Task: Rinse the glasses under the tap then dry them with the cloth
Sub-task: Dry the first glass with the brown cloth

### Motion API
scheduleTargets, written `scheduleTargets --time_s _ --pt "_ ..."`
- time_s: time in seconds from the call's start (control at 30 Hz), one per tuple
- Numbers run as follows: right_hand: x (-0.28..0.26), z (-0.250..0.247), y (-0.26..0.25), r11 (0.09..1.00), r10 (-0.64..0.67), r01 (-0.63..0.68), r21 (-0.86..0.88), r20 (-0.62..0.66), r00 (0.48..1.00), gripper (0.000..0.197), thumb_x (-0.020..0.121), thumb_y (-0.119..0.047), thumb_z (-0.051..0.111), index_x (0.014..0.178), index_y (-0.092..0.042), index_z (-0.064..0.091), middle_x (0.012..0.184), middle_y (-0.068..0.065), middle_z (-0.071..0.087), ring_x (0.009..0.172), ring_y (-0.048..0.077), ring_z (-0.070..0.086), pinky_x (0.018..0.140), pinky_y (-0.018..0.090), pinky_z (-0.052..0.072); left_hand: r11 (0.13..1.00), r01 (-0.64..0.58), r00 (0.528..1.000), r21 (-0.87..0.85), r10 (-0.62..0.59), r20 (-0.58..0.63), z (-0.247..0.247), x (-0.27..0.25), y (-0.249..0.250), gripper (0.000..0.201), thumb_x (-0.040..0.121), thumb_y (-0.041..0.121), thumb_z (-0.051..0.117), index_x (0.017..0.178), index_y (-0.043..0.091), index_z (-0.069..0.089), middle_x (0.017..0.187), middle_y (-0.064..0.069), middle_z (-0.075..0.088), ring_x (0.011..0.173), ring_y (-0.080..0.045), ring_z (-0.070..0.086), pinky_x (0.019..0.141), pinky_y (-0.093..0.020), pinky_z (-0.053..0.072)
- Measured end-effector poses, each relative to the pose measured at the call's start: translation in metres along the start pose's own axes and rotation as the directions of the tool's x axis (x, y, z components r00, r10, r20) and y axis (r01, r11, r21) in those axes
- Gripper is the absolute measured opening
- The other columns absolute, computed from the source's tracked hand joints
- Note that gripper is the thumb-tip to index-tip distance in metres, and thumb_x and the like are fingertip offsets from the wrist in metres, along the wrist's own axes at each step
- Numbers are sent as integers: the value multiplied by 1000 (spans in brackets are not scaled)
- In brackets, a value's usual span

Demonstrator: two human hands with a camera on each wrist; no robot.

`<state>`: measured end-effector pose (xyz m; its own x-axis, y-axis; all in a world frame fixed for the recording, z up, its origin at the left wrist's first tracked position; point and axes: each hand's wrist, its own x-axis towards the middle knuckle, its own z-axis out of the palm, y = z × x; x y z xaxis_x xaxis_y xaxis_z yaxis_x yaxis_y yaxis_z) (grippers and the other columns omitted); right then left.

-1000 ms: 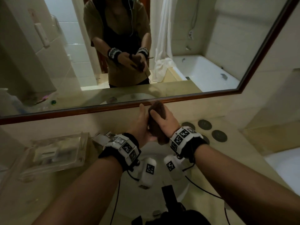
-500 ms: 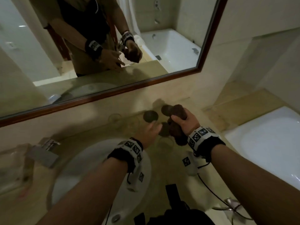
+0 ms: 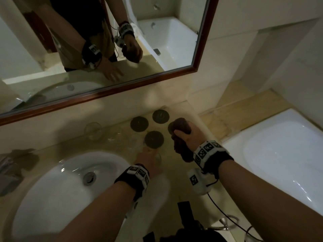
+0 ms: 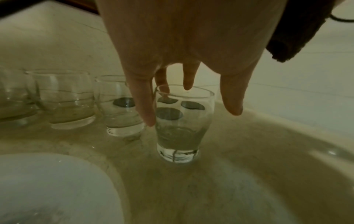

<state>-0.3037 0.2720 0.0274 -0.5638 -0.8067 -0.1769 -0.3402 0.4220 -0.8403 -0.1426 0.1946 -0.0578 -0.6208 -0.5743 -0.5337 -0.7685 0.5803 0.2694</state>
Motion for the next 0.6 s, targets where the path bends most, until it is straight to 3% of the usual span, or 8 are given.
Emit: scheduleTargets --time_s 0.13,0.23,0.3,0.5,0.6 --pt "1 -9 2 1000 -26 26 -6 0 1000 33 90 -19 64 121 -12 58 93 -2 58 77 9 53 58 9 34 996 -1 999 89 4 -35 6 10 6 77 86 47 60 149 24 21 152 -15 27 136 -36 32 114 -44 29" --pt "2 -14 5 999 -35 35 1 14 999 33 90 -18 63 121 -12 58 93 -2 59 81 11 53 54 7 35 998 7 998 64 -3 -59 4 12 7 60 97 35 50 149 20 24 152 -12 29 138 -31 31 110 -42 34" --pt "3 -16 3 999 -35 35 17 18 999 32 89 -17 64 121 -12 57 92 -3 58 76 8 52 53 3 35 1000 19 998 2 -18 -60 1 10 7 60 94 34 56 147 21 28 150 -12 30 134 -32 38 108 -41 36" --pt "11 -7 -13 997 -24 21 79 35 999 23 88 -19 65 111 -19 59 87 -4 63 80 15 60 79 29 48 963 -62 978 -262 7 -207 -37 -16 11 70 81 36 74 140 22 40 141 -5 40 126 -26 46 103 -34 39" --pt "15 7 -29 994 -47 41 98 52 998 30 86 -26 67 114 -19 60 100 5 68 95 26 64 89 38 51 918 -126 940 -375 -11 -342 -68 -35 4 68 79 37 76 137 20 45 135 -4 49 121 -24 51 95 -30 42"
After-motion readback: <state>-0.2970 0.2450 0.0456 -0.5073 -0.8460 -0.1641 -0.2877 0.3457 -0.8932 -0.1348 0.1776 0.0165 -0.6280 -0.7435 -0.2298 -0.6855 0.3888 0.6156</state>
